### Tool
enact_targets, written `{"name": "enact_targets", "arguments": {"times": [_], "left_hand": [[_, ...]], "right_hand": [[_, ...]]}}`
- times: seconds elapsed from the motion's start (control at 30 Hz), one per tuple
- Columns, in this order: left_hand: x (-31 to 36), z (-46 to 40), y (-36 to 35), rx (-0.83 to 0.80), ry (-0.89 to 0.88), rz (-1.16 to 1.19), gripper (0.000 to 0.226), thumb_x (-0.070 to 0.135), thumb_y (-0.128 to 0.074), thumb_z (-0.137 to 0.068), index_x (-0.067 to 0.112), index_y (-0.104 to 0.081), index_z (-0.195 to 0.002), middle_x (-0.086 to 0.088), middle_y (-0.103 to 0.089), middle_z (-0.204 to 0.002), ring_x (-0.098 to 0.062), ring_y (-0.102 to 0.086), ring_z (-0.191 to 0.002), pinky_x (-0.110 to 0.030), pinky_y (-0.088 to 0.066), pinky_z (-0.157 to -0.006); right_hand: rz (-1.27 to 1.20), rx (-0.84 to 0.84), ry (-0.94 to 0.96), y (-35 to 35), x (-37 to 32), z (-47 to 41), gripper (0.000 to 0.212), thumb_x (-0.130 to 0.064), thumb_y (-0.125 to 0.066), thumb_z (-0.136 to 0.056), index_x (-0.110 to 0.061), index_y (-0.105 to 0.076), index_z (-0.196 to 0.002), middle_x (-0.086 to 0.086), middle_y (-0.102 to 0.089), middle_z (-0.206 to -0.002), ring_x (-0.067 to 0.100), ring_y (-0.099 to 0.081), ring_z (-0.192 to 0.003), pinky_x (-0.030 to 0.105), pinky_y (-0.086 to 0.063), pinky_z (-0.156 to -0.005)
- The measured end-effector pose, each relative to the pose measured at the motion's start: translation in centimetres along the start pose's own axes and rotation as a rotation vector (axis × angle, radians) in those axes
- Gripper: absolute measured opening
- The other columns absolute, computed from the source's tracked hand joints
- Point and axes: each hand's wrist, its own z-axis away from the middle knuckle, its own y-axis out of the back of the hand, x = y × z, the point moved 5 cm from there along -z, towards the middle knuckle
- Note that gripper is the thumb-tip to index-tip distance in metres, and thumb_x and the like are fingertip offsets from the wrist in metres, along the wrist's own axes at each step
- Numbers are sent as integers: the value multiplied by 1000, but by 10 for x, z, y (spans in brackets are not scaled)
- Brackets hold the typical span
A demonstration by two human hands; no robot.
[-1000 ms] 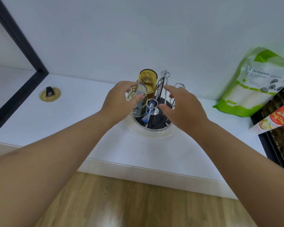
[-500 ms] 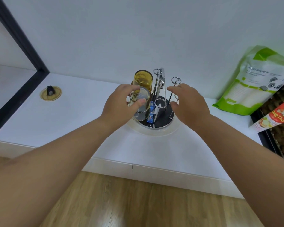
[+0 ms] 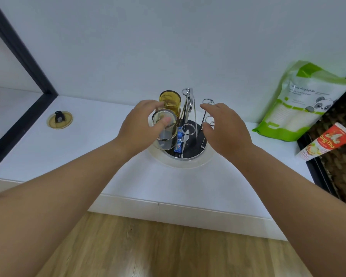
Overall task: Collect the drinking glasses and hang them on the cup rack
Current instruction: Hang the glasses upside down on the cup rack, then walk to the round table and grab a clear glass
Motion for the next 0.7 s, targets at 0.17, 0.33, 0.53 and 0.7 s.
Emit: {"name": "enact_targets", "arguments": {"times": [0.17,0.33,0.53,0.7], "left_hand": [[67,-14,30,33,-70,55,43,47,-53,-102,27,-59,-139,12,-55,-141,-3,-47,-131,-33,-39,-112],[171,-31,74,-14,-193,43,43,47,-44,-106,28,-58,-141,18,-54,-140,7,-43,-127,-11,-29,-103],[315,-48,128,-96,-291,190,40,51,-42,-105,32,-65,-132,24,-64,-125,8,-54,-117,-16,-39,-96],[439,-25,157,-190,-389,284,34,48,-46,-104,31,-69,-123,22,-67,-120,3,-58,-116,-21,-41,-99]], "right_hand": [[-134,71,-66,48,-8,-1,47,-25,-56,-99,-28,-57,-146,1,-65,-128,26,-61,-112,41,-49,-98],[-250,143,-113,139,-30,6,47,-35,-59,-101,-31,-55,-148,-5,-63,-126,14,-59,-112,34,-47,-100],[-318,303,-139,302,-56,32,47,-39,-62,-101,-33,-56,-147,-7,-64,-124,11,-60,-106,25,-44,-91],[-297,426,-213,443,-75,93,47,-47,-62,-99,-36,-57,-145,-9,-66,-120,10,-62,-104,19,-44,-85]]}}
